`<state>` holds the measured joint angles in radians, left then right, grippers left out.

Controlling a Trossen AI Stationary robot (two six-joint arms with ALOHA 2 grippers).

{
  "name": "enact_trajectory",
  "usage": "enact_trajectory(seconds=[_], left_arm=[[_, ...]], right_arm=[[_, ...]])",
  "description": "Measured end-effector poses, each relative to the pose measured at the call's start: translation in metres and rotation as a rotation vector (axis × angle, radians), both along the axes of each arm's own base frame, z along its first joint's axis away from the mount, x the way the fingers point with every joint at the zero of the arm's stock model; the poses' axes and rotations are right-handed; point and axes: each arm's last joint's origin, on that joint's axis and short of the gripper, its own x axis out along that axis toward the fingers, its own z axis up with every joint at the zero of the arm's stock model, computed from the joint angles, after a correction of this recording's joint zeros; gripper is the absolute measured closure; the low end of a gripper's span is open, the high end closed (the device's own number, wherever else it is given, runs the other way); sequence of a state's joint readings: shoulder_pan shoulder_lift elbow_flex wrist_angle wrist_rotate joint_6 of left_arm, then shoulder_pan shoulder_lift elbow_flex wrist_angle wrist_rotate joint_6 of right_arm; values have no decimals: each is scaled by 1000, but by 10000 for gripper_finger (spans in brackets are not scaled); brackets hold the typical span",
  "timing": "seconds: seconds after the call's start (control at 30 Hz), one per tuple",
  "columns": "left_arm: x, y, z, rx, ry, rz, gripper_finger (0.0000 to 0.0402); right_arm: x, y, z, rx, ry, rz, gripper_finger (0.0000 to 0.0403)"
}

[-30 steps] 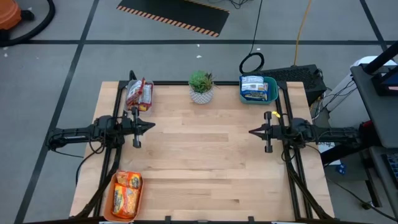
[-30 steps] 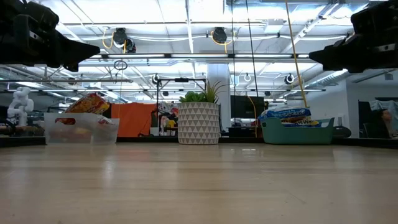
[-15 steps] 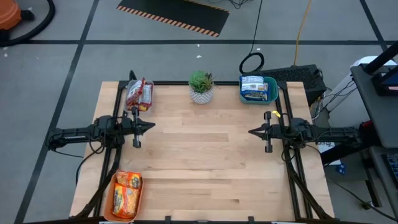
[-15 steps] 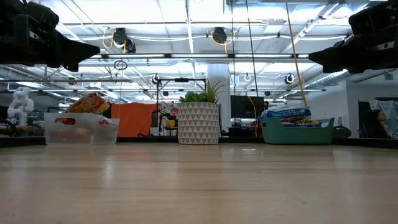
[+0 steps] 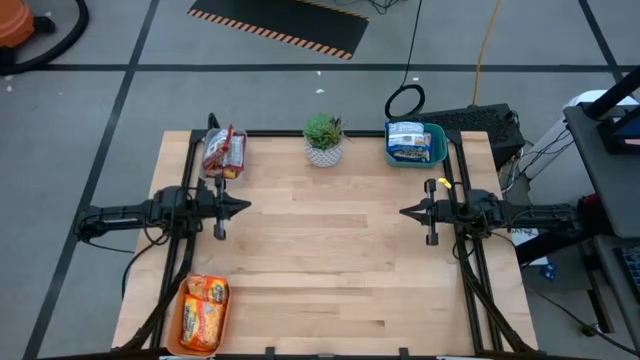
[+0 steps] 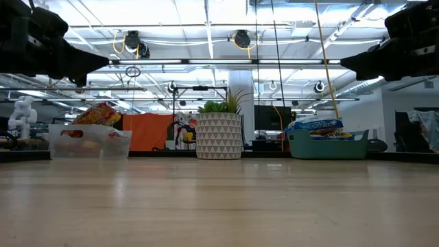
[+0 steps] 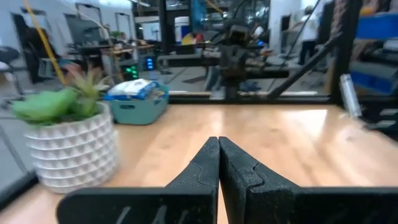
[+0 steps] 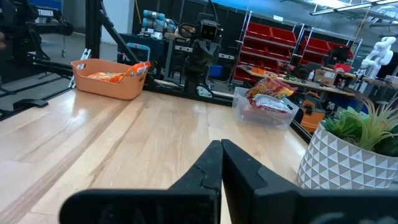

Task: Sort Maruchan noodles
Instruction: Return to Home Position

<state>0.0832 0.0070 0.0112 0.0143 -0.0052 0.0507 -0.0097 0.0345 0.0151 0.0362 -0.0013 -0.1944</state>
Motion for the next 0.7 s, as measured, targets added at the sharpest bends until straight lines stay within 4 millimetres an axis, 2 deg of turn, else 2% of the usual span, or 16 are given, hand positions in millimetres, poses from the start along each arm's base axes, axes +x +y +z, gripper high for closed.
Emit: enact_trajectory(seconds=[0.13, 0.3, 0.7], left_arm=[[0, -2, 0, -50, -3, -27, 396], [0, -2, 0, -1, 2, -35, 396], [0, -2, 0, -26, 0, -35, 396]], right_arm=[[0, 0, 0, 0, -1, 0, 403], [0, 0, 0, 0, -1, 0, 403], [0, 0, 0, 0, -1, 0, 403]])
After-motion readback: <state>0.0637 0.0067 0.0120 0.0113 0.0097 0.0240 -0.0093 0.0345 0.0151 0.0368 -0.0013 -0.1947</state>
